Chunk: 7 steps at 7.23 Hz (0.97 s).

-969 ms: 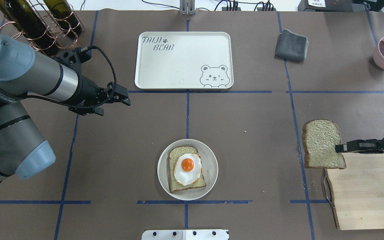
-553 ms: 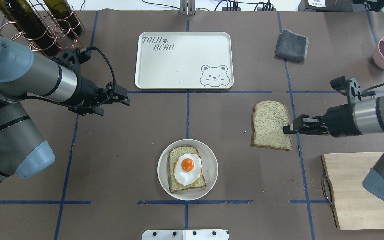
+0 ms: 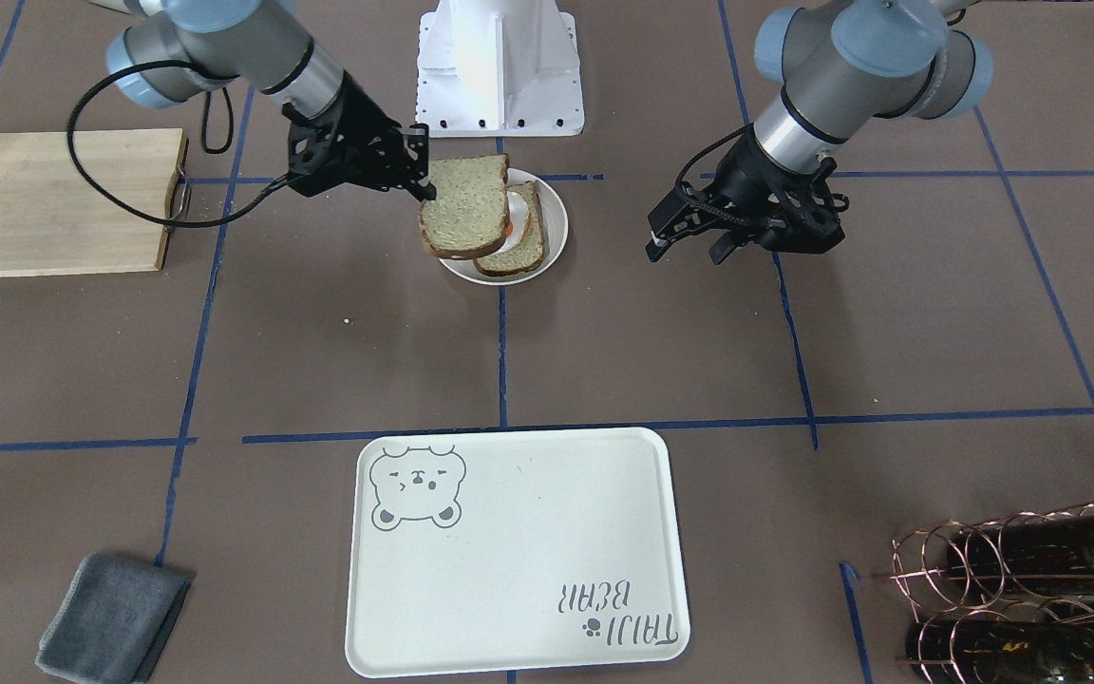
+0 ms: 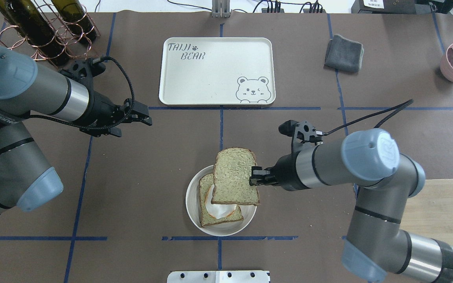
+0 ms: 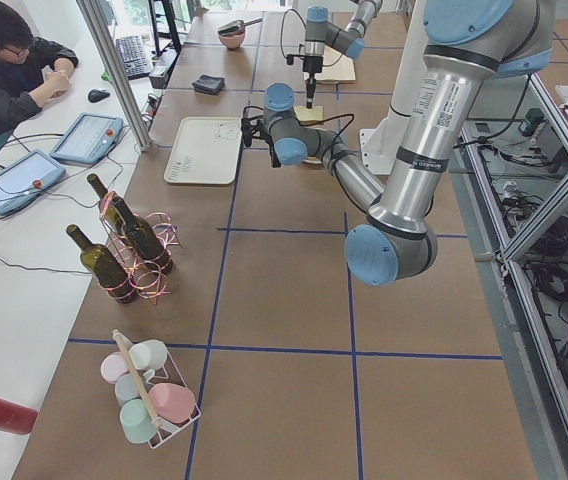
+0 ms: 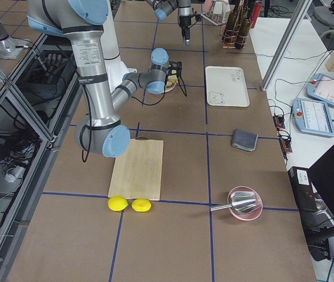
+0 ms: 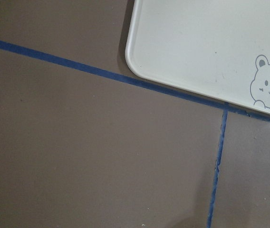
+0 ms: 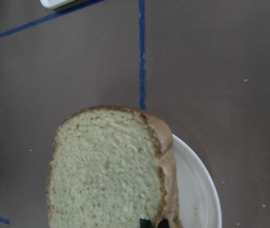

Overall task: Make sandwich and place on tray
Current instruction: 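Carry the bread slice with the right gripper and lay it on the egg toast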

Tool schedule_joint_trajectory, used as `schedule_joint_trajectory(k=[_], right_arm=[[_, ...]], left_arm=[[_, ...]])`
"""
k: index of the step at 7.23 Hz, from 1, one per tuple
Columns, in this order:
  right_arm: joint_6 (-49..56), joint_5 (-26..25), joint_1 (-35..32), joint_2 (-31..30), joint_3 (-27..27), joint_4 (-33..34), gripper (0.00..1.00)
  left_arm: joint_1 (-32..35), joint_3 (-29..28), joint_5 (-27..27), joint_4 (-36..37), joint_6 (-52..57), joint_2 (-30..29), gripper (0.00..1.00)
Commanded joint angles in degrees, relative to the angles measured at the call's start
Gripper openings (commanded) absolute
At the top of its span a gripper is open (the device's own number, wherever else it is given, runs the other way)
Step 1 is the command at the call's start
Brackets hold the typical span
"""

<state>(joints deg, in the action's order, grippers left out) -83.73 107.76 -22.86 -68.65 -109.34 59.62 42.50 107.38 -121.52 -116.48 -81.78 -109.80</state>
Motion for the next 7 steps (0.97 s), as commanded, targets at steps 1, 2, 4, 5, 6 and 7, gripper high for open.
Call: schedule_joint_trajectory(k=[1, 2, 4, 5, 6, 7], right_arm=[[0.5, -3.4, 3.0, 5.0, 4.2, 4.5, 0.0], [0.5, -3.3, 2.9, 4.8, 4.3, 4.6, 0.0], [0.5, -2.9, 2.9, 4.3, 4.2, 4.7, 0.0], [0.5, -2.8, 2.9, 4.2, 4.1, 5.8, 0.0], [0.5, -2.8, 2.8, 4.1, 4.1, 6.1, 0.0], [0.5, -3.0, 3.0, 4.1, 4.3, 6.9, 0.0]], left_arm=[[0.0, -0.3, 0.0, -0.3, 0.0, 0.0, 1.0], [0.0, -0.3, 0.0, -0.3, -0.1, 0.0, 1.0], [-0.1, -0.4, 0.0, -0.3, -0.2, -0.1, 1.0], [-0.1, -0.6, 0.0, -0.4, -0.2, -0.1, 1.0], [-0.2, -0.9, 0.0, -0.4, -0.4, -0.4, 1.0], [-0.2, -0.9, 0.0, -0.4, -0.4, -0.4, 1.0]])
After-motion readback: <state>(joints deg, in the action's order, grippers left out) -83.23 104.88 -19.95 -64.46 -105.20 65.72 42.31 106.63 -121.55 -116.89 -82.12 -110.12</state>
